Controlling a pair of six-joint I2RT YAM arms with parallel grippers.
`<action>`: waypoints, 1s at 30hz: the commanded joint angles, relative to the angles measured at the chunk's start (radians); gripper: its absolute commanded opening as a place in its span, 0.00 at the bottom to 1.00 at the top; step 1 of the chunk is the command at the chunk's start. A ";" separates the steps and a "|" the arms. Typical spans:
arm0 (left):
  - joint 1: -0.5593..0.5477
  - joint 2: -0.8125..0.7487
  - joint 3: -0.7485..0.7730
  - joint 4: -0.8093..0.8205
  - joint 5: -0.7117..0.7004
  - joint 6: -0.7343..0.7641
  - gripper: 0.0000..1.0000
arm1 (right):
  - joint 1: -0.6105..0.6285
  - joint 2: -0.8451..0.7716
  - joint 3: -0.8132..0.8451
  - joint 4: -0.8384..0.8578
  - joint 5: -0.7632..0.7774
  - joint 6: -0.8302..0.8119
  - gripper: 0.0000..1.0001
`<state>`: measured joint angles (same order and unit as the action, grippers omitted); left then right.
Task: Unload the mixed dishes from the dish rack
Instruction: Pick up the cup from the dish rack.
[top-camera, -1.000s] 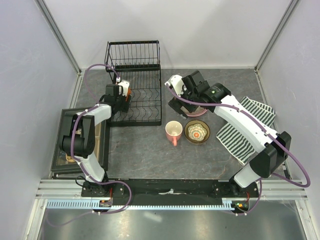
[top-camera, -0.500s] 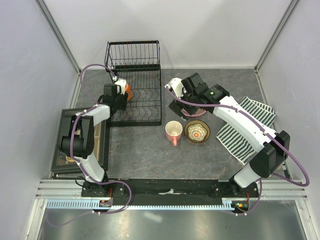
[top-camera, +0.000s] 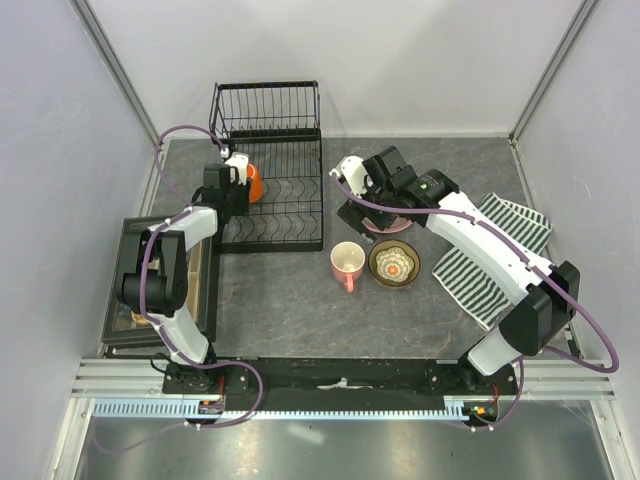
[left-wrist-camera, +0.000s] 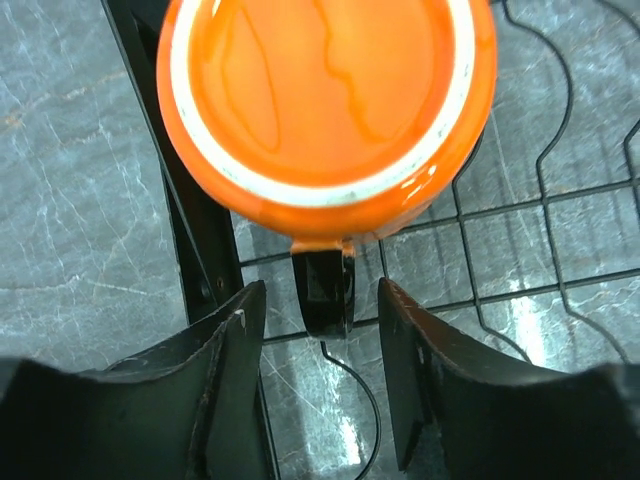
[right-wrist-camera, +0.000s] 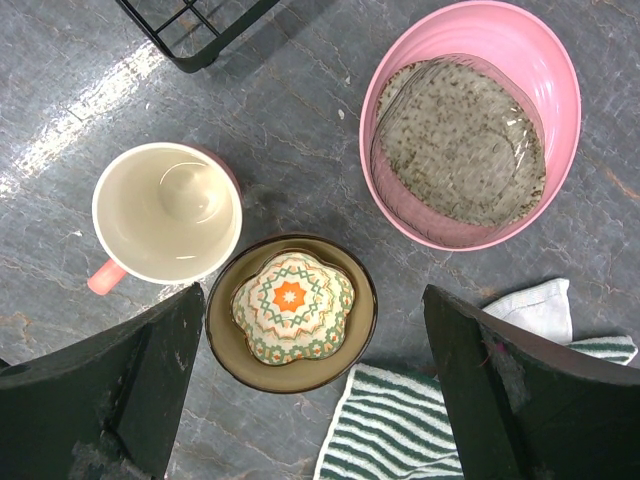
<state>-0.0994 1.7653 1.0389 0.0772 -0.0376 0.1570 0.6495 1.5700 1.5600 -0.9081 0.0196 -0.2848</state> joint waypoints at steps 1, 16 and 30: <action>0.004 0.005 0.039 0.036 0.033 -0.027 0.52 | -0.005 0.001 -0.002 0.018 -0.004 -0.005 0.98; 0.003 0.071 0.110 -0.025 0.042 0.022 0.43 | -0.004 0.012 0.000 0.015 -0.009 -0.008 0.98; 0.004 0.102 0.135 -0.028 0.013 0.038 0.40 | -0.005 0.016 0.002 0.011 -0.015 -0.008 0.98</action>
<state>-0.0994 1.8484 1.1320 0.0288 -0.0002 0.1635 0.6476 1.5909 1.5600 -0.9062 0.0143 -0.2878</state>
